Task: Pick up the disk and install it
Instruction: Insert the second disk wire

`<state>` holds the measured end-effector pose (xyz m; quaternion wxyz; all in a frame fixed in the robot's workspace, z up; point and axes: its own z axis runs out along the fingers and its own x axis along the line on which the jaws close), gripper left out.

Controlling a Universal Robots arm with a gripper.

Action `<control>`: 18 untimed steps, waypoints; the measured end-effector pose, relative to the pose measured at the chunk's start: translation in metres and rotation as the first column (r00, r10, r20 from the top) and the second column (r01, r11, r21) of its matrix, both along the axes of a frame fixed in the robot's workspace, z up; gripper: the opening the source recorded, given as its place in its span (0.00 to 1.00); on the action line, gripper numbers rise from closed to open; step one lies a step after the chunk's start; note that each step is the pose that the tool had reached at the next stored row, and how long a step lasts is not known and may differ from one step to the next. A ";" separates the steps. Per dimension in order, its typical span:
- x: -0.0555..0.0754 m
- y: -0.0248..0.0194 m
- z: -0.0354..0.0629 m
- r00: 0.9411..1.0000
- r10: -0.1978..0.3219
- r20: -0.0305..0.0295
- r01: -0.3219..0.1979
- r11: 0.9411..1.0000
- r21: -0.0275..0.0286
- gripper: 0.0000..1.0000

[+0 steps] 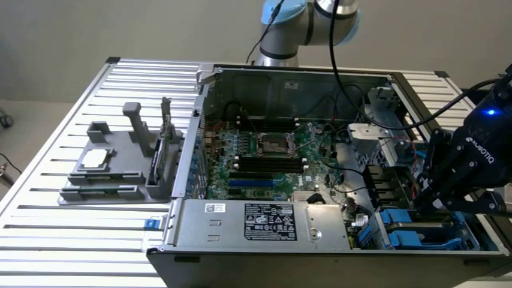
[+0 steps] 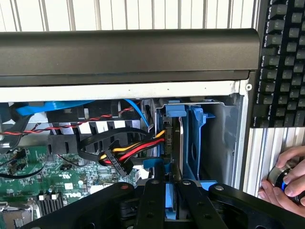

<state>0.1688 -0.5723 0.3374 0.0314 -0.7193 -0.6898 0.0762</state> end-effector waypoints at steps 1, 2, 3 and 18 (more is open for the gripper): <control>0.000 0.0000 0.0000 1.000 0.000 0.000 0.000 1.000 0.000 0.16; 0.000 0.0000 0.0000 1.000 0.001 0.000 -0.001 1.000 0.001 0.16; 0.000 0.0000 0.0000 1.000 0.001 0.000 -0.001 1.000 0.001 0.16; 0.000 0.0004 0.0000 1.000 0.005 0.000 -0.005 1.000 0.002 0.16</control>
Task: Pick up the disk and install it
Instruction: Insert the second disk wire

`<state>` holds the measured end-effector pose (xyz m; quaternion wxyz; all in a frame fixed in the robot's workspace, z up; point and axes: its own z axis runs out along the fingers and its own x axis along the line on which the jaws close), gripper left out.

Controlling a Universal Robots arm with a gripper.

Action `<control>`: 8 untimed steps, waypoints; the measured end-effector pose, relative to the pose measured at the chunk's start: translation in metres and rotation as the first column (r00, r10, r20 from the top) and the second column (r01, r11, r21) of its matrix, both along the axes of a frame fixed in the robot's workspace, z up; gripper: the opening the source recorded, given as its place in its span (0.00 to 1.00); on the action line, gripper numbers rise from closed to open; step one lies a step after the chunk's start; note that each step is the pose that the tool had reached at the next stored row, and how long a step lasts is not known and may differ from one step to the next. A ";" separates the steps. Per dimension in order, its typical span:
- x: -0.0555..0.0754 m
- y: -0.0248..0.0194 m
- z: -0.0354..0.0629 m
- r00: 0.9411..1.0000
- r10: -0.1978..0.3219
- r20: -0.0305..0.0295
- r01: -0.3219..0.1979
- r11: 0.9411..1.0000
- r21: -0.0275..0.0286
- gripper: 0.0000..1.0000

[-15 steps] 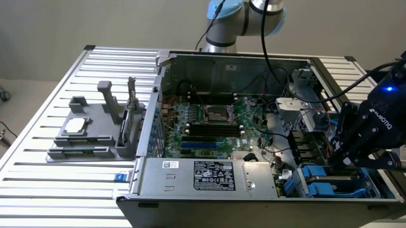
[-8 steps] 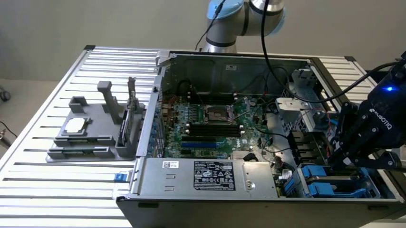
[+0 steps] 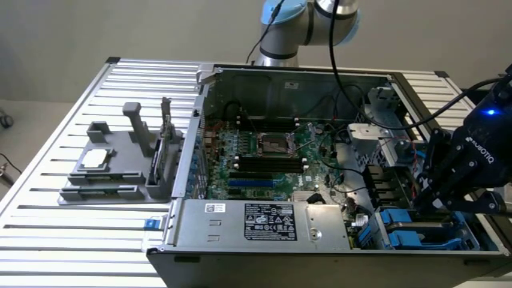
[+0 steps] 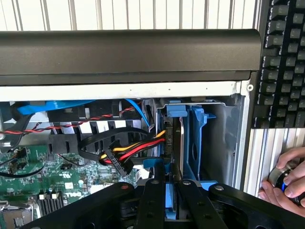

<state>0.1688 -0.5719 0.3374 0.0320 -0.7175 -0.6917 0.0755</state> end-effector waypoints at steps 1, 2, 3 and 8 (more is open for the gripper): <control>0.000 0.0001 0.0000 1.000 0.000 0.000 0.000 1.000 0.000 0.16; 0.000 0.0001 0.0000 1.000 0.000 0.000 0.000 1.000 0.000 0.16; 0.000 0.0003 -0.0004 1.000 0.001 0.000 -0.001 1.000 0.001 0.16; 0.000 0.0003 0.0000 1.000 0.001 0.000 -0.001 1.000 0.000 0.16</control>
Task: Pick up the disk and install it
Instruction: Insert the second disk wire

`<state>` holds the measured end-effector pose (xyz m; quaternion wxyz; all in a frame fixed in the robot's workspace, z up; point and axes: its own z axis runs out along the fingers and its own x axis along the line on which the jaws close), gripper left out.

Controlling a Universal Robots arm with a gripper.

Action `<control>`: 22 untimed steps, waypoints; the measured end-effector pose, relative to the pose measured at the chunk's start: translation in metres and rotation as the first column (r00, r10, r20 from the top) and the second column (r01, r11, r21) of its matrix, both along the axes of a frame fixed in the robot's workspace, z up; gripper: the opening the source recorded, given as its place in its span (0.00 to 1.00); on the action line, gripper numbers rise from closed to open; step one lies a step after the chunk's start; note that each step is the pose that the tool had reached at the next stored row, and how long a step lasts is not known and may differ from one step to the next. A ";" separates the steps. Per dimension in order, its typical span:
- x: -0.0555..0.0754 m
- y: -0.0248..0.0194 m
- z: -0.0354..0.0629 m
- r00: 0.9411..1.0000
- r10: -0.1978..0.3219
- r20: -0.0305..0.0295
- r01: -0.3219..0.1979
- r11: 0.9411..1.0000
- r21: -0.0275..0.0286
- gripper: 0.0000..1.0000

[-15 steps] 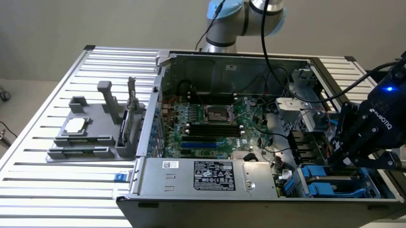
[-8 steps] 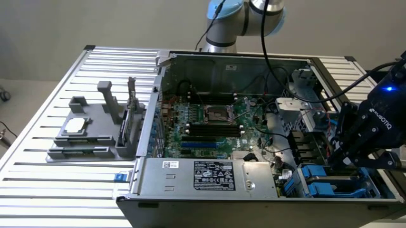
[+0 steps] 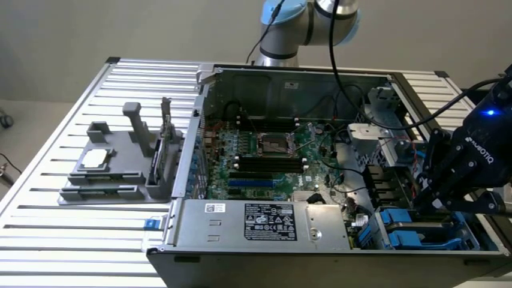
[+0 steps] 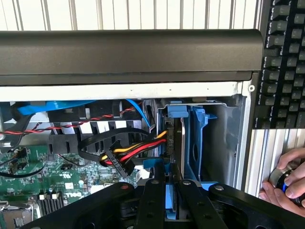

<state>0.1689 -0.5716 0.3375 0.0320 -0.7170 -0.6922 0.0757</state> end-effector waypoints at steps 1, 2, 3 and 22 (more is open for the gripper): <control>0.000 0.0000 0.0000 1.000 0.000 0.000 0.000 1.000 0.000 0.16; 0.000 0.0000 0.0000 1.000 0.000 0.000 0.000 1.000 0.000 0.16; 0.000 0.0000 0.0000 1.000 0.000 0.000 0.000 1.000 0.000 0.16; 0.000 -0.0043 -0.0024 1.000 0.000 -0.001 0.000 1.000 0.000 0.16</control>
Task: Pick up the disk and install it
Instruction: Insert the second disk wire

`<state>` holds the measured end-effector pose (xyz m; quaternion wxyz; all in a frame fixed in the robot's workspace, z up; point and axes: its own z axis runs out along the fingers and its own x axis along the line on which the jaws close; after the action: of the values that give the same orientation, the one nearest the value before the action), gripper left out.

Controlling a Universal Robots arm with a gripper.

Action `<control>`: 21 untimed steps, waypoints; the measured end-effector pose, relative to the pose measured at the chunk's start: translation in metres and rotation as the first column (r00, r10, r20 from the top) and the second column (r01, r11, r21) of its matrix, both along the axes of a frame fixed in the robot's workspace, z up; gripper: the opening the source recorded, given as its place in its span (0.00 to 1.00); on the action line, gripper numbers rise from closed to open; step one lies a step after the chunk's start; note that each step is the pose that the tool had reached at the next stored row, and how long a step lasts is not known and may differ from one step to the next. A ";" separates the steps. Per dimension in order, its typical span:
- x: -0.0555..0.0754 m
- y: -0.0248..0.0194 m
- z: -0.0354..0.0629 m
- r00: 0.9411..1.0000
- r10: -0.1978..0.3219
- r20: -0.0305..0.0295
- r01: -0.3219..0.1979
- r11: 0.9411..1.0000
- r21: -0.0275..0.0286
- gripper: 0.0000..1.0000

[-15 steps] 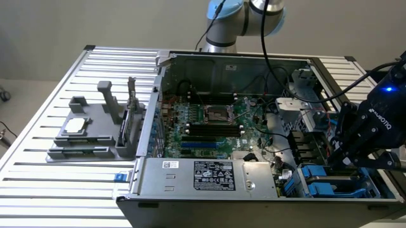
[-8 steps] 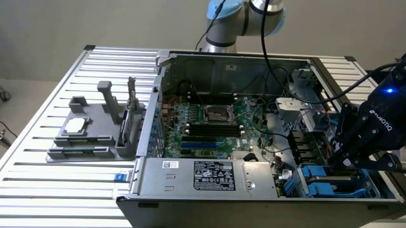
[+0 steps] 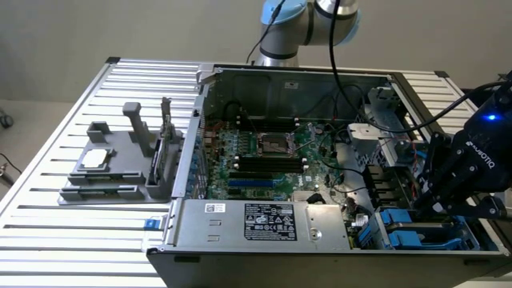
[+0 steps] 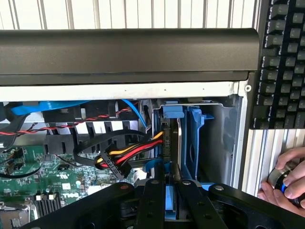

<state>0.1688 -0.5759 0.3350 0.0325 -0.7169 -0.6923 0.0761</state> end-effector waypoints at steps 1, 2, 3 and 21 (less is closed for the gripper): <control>0.000 0.0000 0.0000 1.000 0.000 0.000 0.000 1.000 0.000 0.16; 0.000 0.0000 0.0000 1.000 0.000 -0.001 0.000 1.000 0.000 0.16; 0.000 0.0000 -0.0001 1.000 0.000 -0.002 0.000 1.000 0.000 0.16; -0.012 0.0000 0.0109 1.000 0.004 -0.002 -0.004 1.000 0.000 0.25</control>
<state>0.1565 -0.5759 0.3459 0.0332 -0.7153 -0.6937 0.0770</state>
